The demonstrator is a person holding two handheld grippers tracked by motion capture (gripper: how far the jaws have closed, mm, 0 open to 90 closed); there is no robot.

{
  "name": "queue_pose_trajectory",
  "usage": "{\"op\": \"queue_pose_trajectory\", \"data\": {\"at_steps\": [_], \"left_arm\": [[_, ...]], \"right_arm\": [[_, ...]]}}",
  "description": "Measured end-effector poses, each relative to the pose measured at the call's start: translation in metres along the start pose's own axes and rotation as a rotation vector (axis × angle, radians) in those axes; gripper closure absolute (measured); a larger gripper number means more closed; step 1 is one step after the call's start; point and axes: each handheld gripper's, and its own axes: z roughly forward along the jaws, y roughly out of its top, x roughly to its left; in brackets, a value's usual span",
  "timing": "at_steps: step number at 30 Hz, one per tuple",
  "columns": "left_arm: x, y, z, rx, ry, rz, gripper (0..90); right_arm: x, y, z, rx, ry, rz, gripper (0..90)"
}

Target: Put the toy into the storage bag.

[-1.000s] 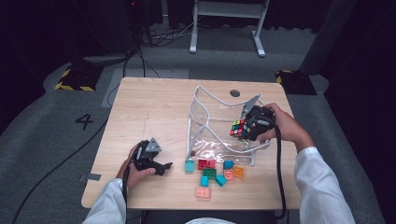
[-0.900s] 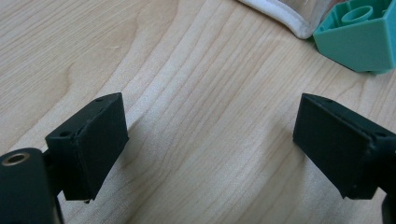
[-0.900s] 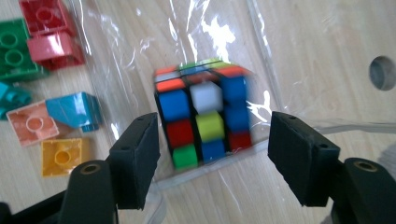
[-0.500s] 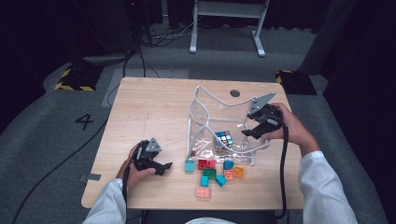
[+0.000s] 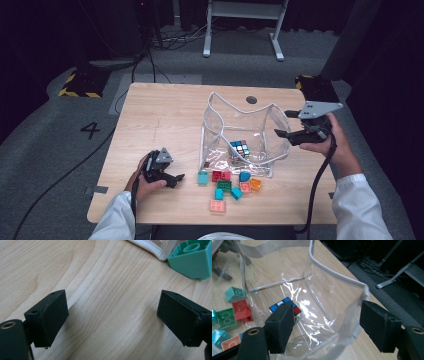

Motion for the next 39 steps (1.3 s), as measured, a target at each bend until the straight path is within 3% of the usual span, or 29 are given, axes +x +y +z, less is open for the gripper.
{"op": "queue_pose_trajectory", "data": {"at_steps": [8,18,25,39], "left_arm": [[0.0,0.0,0.0,0.0,-0.002,-0.002,10.1],[0.0,0.0,0.0,-0.002,-0.002,-0.003,10.1],[0.0,0.0,0.0,-0.001,-0.002,-0.002,10.1],[0.0,0.0,0.0,0.0,-0.005,-0.004,10.1]], "right_arm": [[0.0,-0.02,-0.037,-0.057,-0.062,0.036,27.5],[0.008,-0.05,-0.049,-0.071,-0.078,0.055,26.5],[0.017,-0.074,-0.043,-0.057,-0.081,0.075,26.3],[0.045,-0.137,-0.003,-0.002,0.031,0.17,28.5]]}}
